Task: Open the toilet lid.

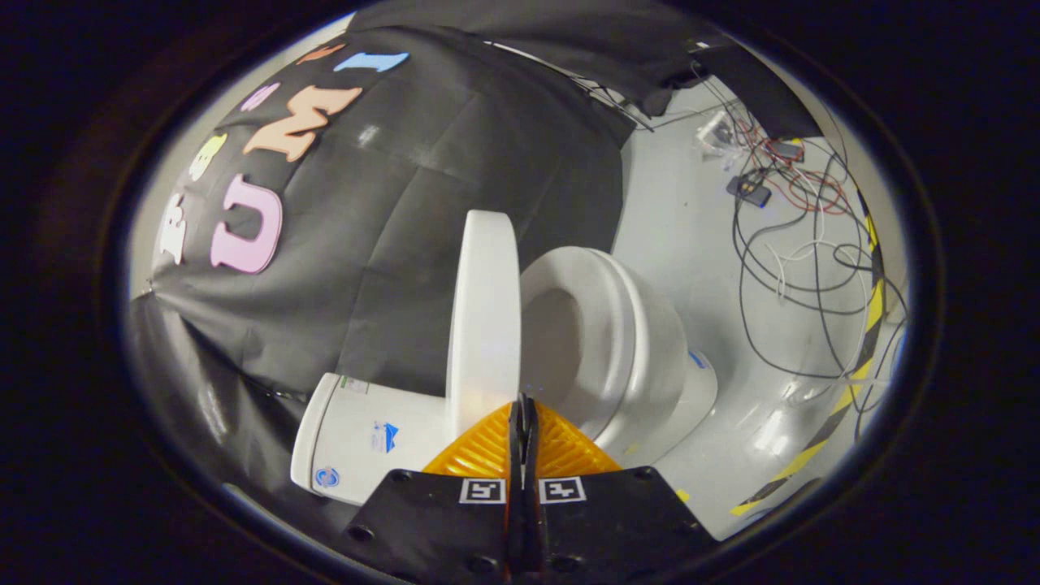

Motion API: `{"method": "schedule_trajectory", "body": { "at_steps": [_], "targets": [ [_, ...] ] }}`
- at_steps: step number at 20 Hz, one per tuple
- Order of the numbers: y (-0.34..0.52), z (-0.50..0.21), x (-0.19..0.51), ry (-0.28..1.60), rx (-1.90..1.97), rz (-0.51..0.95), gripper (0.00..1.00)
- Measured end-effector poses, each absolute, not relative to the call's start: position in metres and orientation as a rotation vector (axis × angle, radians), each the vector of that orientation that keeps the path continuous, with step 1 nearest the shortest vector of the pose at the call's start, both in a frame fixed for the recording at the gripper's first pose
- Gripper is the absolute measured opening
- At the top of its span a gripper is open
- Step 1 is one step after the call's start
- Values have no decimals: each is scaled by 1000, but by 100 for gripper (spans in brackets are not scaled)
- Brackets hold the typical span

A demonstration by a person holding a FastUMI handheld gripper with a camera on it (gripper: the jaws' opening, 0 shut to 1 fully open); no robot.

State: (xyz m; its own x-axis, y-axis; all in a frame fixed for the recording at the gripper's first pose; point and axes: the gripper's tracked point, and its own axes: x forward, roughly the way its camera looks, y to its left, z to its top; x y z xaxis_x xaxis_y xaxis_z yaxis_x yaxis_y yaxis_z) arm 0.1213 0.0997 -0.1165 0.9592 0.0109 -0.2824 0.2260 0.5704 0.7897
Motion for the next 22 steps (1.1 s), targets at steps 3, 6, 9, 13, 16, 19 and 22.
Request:
{"method": "schedule_trajectory", "body": {
  "at_steps": [3, 6, 9, 13, 16, 19, 22],
  "targets": [
    [107, -99, 123, 242, 940, -108, 1],
    [112, -88, 123, 227, 911, -101, 1],
    [117, -76, 123, 227, 873, -96, 1],
    [126, -62, 123, 237, 809, -92, 1],
    [131, -54, 122, 233, 791, -94, 1],
    [139, -45, 122, 224, 768, -86, 1],
    [145, -37, 124, 225, 736, -83, 1]
  ]
}}
